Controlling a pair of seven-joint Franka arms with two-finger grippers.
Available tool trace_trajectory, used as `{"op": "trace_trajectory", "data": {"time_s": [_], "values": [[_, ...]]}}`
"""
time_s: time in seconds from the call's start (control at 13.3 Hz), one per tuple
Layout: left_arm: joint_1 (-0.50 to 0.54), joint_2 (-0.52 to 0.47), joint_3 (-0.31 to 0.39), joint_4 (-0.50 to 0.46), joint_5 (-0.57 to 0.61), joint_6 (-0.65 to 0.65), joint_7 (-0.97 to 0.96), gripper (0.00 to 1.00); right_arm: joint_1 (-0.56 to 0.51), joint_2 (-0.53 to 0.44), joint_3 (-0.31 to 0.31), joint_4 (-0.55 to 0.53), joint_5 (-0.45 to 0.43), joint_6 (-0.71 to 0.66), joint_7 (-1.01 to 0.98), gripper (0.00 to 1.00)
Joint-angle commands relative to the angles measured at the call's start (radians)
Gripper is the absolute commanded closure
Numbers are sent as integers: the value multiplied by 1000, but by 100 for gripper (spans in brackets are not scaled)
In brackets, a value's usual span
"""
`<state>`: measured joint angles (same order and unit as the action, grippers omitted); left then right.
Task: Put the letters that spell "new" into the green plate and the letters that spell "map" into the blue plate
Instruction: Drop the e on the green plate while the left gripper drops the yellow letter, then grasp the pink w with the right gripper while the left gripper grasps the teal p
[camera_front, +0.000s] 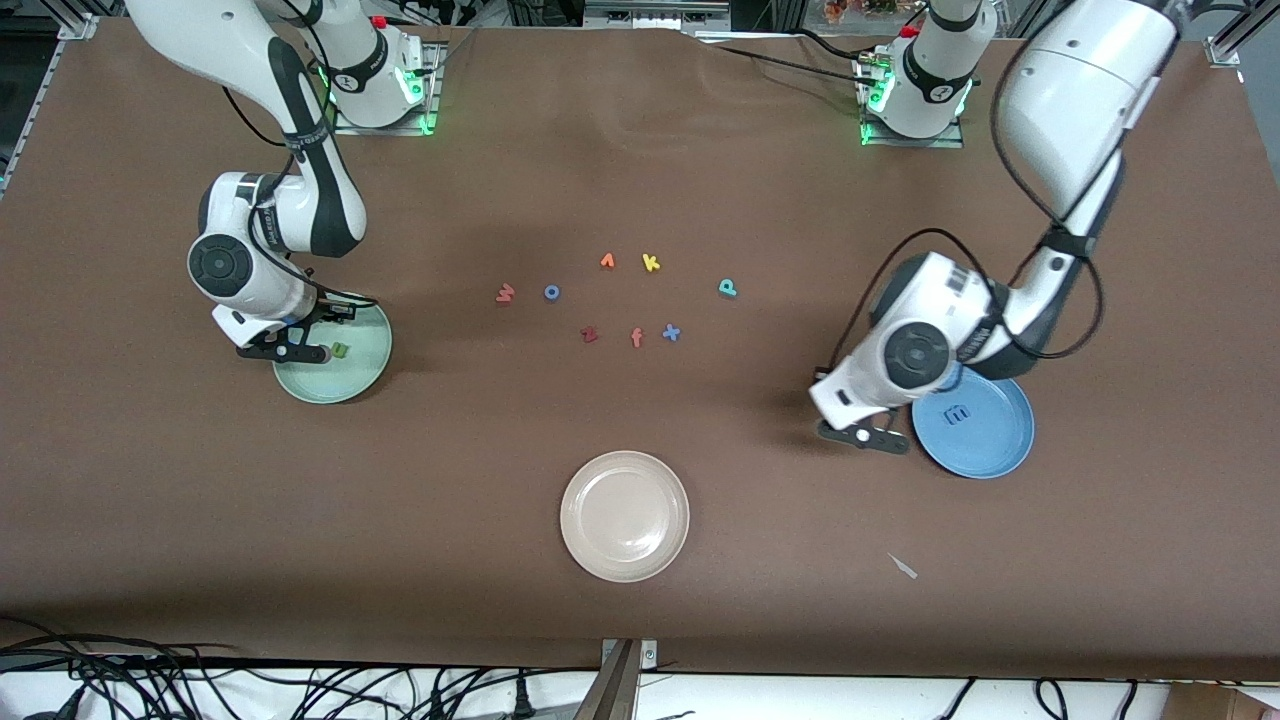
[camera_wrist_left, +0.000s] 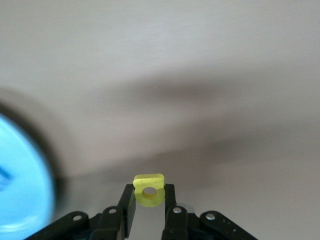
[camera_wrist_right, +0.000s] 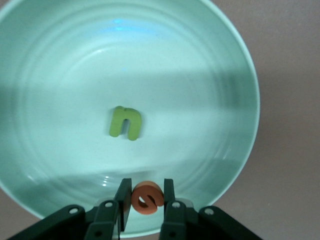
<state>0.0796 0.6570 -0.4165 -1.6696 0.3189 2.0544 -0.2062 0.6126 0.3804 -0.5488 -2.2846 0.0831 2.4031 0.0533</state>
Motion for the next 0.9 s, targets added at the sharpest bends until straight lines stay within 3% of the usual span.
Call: {"op": "trace_trajectory", "data": {"time_s": [0.0, 0.23, 0.3, 0.38, 0.45, 0.68, 0.83], "values": [[104, -30, -10, -10, 37, -42, 208, 100, -2, -6, -2, -10, 10, 4, -23, 0], [208, -25, -5, -10, 69, -36, 391, 96, -1, -34, 0, 0, 10, -5, -17, 0], [222, -13, -5, -10, 69, -28, 431, 85, -1, -53, 3, 4, 10, -16, -13, 0], [229, -1, -2, -13, 81, -1, 451, 31, 3, -76, 7, 16, 12, -65, -4, 0], [232, 0, -2, -18, 103, 13, 453, 0, 7, -95, 12, 34, 13, -128, 28, 0], [229, -33, -14, -16, 85, -13, 414, 0, 13, -220, 56, 33, 14, -292, 169, 0], [232, -46, -91, -33, 42, -37, 279, 0, 13, -253, 143, 22, 14, -317, 372, 0]]}}
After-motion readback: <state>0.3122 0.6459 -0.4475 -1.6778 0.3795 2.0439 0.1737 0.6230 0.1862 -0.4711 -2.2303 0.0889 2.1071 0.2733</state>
